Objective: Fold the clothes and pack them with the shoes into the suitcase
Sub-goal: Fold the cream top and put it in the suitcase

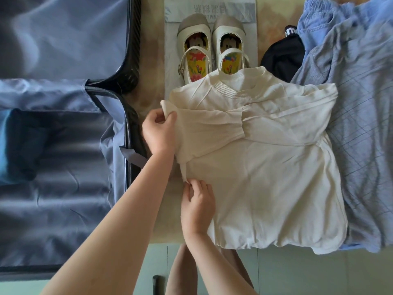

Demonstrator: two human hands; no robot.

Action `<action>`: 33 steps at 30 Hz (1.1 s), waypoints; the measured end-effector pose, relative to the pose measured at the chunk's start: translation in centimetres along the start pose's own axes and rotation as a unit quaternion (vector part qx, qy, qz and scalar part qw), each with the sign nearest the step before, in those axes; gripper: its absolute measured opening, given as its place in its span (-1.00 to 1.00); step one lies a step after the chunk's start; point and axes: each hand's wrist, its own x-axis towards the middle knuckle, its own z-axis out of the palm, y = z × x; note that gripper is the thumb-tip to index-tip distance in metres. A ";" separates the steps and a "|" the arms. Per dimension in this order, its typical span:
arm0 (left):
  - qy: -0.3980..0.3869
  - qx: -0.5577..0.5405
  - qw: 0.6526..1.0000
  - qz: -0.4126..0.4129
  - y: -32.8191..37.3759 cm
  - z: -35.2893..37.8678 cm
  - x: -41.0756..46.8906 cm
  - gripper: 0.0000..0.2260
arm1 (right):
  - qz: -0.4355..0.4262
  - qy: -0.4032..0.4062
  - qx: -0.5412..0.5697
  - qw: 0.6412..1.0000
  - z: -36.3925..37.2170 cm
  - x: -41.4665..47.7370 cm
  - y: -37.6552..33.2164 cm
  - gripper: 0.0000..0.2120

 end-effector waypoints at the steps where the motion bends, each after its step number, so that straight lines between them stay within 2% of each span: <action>1: -0.007 -0.005 1.000 0.013 0.3 0.2 -0.3 -0.95 | 0.005 0.014 0.015 1.000 -0.4 0.0 0.1 -0.87; 3: -0.019 -0.016 0.999 0.038 0.8 0.8 -1.0 -0.95 | 0.019 0.031 0.041 0.998 -1.3 0.0 0.2 -0.93; 6: -0.043 -0.020 0.996 0.072 1.3 2.4 -2.9 -0.93 | 0.082 0.032 0.077 0.993 -2.8 0.5 1.0 -0.71; 8: -0.060 -0.015 0.994 0.094 1.4 3.8 -4.2 -0.92 | 0.120 0.026 0.086 0.989 -3.7 0.9 2.2 -0.68; 16: -0.090 0.028 0.987 0.131 1.1 10.0 -7.4 -0.96 | 0.166 0.036 0.049 0.984 -6.5 3.3 5.6 -0.80; 20: -0.112 0.067 0.975 0.181 0.5 11.7 -7.7 -0.94 | 0.170 0.048 0.028 0.984 -6.7 3.8 6.6 -0.83; 25: -0.170 0.150 0.944 0.240 -0.7 12.6 -7.7 -0.77 | 0.144 0.052 -0.013 0.988 -6.9 4.5 7.5 -0.84; 29: -0.191 0.157 0.924 0.292 -1.6 12.1 -7.6 -0.72 | 0.137 0.079 -0.014 0.987 -7.4 5.5 8.0 -0.81; 33: -0.151 0.219 0.865 0.425 -1.6 10.1 -6.2 -0.72 | 0.103 0.039 -0.050 0.993 -7.5 5.8 8.8 -0.79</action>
